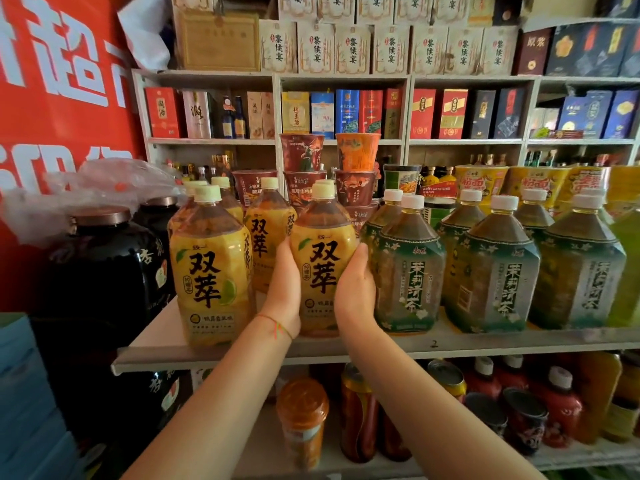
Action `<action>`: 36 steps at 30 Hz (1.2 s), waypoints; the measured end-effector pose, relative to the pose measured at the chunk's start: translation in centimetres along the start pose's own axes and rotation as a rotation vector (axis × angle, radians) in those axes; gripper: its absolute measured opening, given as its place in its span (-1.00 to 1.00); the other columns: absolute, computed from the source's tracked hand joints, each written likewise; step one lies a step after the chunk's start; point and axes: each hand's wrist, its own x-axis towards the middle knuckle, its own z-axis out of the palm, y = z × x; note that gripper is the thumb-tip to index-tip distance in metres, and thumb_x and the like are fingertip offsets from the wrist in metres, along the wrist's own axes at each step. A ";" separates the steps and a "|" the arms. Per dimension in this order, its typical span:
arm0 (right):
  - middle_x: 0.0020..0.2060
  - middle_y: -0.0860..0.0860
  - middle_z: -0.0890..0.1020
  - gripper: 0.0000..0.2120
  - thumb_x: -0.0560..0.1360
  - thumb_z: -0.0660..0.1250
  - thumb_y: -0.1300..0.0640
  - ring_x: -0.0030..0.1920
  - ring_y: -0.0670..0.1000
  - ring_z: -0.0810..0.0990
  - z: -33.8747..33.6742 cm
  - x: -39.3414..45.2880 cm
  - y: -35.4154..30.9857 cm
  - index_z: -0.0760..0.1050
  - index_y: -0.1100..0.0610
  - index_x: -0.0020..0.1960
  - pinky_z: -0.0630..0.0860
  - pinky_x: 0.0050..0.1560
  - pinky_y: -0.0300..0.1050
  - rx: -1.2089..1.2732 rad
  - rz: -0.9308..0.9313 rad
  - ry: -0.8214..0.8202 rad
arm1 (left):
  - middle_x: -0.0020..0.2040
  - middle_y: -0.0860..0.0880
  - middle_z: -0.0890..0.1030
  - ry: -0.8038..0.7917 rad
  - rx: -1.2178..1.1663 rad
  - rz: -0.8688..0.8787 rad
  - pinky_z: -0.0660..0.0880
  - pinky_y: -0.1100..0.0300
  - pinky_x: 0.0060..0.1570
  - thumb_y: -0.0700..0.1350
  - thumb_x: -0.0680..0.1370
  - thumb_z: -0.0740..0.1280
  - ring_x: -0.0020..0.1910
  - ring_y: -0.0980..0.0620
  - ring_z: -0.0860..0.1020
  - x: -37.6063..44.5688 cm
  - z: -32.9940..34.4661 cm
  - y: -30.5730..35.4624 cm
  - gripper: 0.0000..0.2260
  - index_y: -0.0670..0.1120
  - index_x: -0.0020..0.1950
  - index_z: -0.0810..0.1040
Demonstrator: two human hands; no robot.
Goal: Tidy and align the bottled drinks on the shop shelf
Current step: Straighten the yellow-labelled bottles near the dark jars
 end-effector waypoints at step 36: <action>0.07 -0.02 0.52 -0.44 0.45 0.33 -0.37 0.01 0.01 0.58 12.5 -9.2 3.0 0.29 0.01 0.19 0.62 -0.06 -0.01 -0.554 -0.410 -0.380 | 0.16 0.12 0.66 0.104 0.252 0.534 0.56 0.04 0.22 0.33 0.42 0.37 0.15 0.16 0.63 -0.2 -19.3 3.9 -0.46 0.13 0.33 0.52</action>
